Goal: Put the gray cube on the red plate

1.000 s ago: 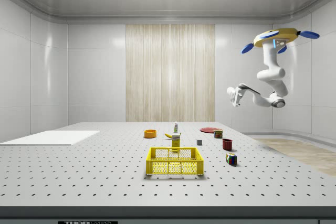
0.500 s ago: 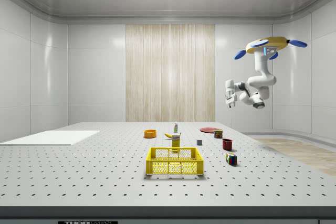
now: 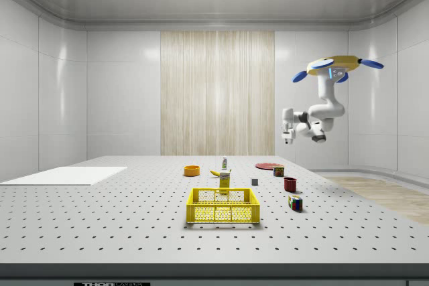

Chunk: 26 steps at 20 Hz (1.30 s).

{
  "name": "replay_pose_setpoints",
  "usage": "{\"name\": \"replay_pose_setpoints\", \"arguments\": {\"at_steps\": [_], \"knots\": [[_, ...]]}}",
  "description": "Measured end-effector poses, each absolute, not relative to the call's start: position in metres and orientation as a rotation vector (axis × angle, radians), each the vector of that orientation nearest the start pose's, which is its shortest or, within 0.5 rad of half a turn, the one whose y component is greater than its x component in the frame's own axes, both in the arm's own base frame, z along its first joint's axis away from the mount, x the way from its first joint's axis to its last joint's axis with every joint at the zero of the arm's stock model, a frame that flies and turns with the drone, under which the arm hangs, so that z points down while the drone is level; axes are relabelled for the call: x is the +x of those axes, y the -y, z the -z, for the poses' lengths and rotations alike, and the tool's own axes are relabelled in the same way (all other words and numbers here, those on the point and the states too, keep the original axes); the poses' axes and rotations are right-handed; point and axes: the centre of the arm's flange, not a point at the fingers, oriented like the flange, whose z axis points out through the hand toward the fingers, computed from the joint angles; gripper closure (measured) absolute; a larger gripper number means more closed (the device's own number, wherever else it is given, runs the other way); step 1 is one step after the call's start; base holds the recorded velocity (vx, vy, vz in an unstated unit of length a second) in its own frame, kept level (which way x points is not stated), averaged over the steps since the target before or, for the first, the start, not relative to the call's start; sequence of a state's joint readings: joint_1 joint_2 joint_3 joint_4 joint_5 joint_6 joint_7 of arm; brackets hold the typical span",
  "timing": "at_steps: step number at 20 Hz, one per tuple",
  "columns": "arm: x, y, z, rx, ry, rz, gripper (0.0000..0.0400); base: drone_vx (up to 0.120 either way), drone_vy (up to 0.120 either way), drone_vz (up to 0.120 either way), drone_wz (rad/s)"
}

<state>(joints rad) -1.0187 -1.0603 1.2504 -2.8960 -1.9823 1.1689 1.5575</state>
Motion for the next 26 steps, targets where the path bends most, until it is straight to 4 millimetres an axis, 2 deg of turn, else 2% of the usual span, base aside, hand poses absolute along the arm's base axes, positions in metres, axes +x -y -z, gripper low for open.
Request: {"name": "replay_pose_setpoints", "arguments": {"at_steps": [23,26], "knots": [[0.3068,0.0001,-0.4908,0.001,0.002,-0.784,0.0,0.12,0.0,-0.115,0.0],[0.3068,0.0002,-0.4907,0.001,0.002,-0.784,0.0,0.12,0.067,0.0,0.0]]}}
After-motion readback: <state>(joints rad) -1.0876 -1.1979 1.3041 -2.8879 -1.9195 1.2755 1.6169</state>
